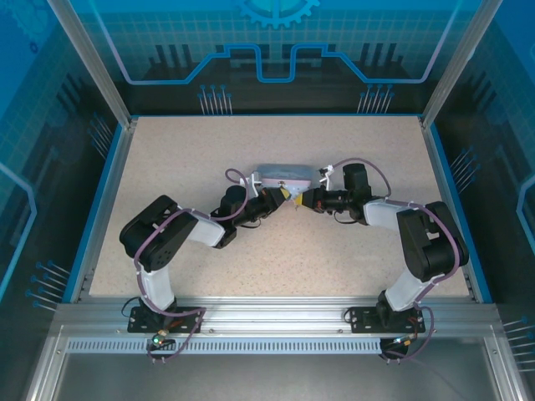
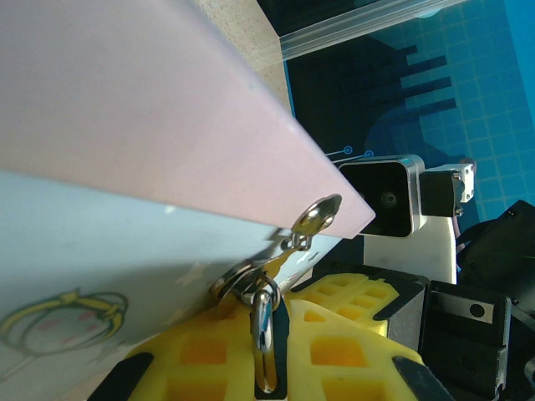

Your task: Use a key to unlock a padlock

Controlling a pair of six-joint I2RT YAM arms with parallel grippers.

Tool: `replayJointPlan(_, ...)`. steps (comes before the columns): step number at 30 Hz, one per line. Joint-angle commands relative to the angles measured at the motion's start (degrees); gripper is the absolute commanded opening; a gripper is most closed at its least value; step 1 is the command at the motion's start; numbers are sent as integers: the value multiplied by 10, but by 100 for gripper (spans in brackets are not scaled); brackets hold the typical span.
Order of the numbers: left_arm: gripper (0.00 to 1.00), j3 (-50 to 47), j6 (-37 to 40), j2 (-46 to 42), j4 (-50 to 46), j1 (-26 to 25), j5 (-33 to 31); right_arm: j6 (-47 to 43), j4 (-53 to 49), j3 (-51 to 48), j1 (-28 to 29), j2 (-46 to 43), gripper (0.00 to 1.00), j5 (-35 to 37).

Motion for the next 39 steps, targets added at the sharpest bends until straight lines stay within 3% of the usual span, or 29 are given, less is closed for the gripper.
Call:
replayJointPlan(1,0,18,-5,2,61,-31,92,26,57,31,6,8,0,38)
replayJointPlan(9,0,17,-6,3,65,-32,93,89,91,25,7,22,0,40)
replayJointPlan(17,0,20,-13,3,66,-34,92,40,82,33,29,25,0,58)
replayJointPlan(29,0,19,-37,3,66,-34,92,-3,156,-4,44,35,0,106)
replayJointPlan(39,0,22,-28,2,64,-34,96,29,185,1,53,53,0,82)
